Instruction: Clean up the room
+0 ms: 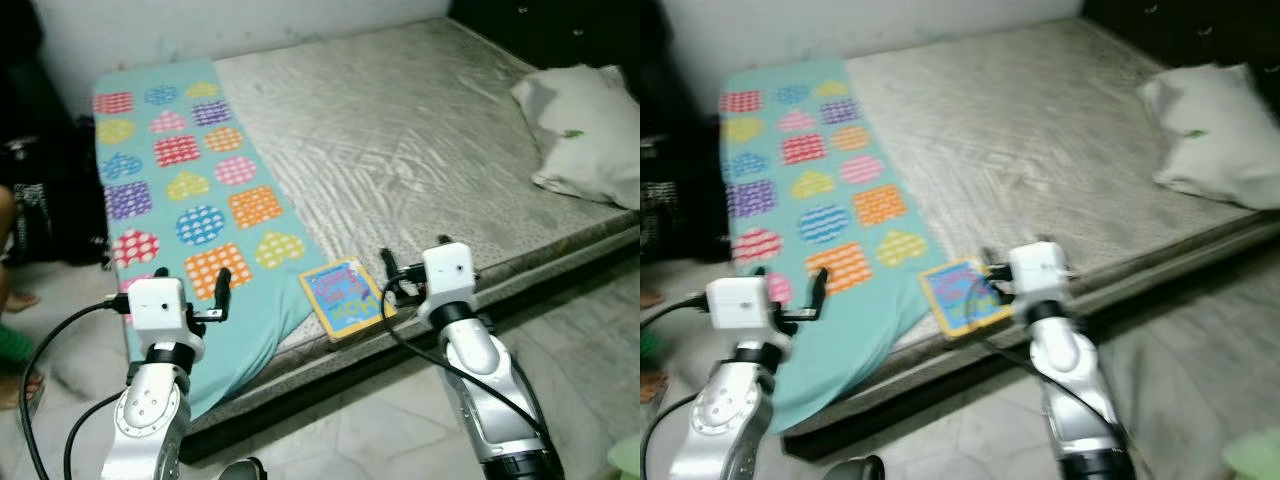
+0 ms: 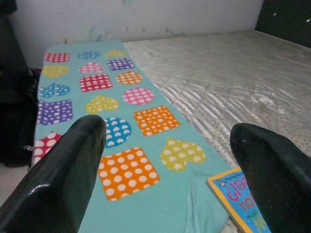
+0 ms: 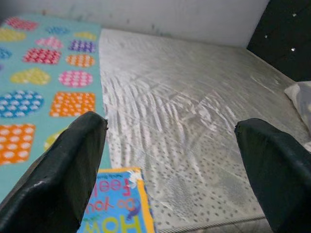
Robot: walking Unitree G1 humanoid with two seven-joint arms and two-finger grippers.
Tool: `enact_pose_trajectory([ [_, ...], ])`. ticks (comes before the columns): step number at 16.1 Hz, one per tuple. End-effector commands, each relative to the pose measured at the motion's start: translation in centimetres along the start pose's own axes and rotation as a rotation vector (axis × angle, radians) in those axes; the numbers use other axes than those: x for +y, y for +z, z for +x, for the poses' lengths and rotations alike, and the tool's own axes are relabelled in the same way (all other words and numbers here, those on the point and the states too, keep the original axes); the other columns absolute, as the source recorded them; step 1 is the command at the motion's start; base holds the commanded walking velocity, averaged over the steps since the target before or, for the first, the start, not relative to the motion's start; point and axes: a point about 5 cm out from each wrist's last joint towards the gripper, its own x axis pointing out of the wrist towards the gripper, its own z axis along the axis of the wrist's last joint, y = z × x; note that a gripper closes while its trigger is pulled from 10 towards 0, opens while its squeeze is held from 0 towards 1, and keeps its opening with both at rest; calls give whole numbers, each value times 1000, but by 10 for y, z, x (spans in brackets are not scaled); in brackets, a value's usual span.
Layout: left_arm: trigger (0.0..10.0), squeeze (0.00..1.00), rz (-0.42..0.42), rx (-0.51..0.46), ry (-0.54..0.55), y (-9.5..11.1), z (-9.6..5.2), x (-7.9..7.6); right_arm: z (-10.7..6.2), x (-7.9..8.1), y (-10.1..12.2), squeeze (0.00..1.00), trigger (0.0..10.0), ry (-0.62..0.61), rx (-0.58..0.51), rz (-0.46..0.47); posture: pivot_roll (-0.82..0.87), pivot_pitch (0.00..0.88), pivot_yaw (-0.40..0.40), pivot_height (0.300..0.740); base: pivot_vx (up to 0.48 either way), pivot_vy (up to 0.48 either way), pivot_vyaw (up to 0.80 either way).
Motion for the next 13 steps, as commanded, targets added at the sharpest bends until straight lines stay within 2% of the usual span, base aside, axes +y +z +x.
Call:
enact_pose_trajectory([
  [1, 10000, 0, -9, -2, 1, 0, -2, -2, -3, -5, -2, 0, 10000, -9, 11, -11, 28, 164, -37, 740, 0, 0, 0],
  [2, 10000, 0, -10, 0, -12, 0, -2, -4, -4, -6, -3, 0, 10000, -15, 14, -12, 25, 166, -33, 740, 0, 0, 0],
  [5, 10000, 0, 2, -5, -77, 3, 7, -10, -7, -6, -5, 0, 10000, -26, 23, -16, 18, 171, -19, 740, 0, 0, 800],
  [13, 10000, 0, -27, -11, -69, 5, 8, -13, -6, -6, -4, 0, 10000, -28, 21, -7, 28, 179, -27, 740, 0, 0, 800],
])
